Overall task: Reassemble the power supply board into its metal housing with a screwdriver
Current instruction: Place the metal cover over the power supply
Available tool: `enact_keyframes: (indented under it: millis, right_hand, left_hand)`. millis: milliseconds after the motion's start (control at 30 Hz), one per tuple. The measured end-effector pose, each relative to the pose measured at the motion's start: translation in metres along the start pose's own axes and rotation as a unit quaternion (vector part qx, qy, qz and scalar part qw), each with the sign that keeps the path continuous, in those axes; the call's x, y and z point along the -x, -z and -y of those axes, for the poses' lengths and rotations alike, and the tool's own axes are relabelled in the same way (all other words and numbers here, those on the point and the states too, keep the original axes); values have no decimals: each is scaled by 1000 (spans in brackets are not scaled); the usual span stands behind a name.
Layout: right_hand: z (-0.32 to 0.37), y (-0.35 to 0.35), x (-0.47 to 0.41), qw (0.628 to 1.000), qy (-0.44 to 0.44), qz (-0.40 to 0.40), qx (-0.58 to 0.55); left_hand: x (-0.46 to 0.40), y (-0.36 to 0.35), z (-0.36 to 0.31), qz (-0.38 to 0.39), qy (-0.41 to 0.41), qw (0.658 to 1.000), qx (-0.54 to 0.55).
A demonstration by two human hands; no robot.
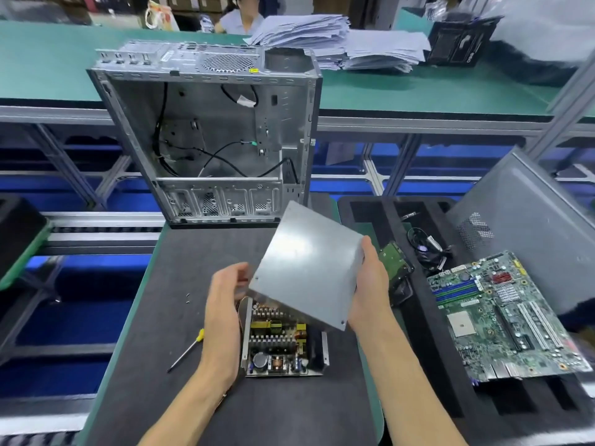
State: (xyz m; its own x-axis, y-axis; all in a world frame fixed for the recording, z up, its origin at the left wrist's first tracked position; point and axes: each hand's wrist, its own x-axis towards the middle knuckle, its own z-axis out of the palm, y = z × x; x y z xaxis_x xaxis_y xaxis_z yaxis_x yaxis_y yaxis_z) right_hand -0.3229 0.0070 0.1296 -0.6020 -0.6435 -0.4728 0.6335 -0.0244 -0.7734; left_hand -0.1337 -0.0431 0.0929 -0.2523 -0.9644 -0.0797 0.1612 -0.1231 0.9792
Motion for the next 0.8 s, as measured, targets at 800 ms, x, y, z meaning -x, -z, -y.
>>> enact_keyframes:
  millis: [800]
  right_hand:
    - [55, -11, 27, 767, 425, 54, 477]
  left_hand:
    - [-60, 45, -68, 226, 83, 959, -152]
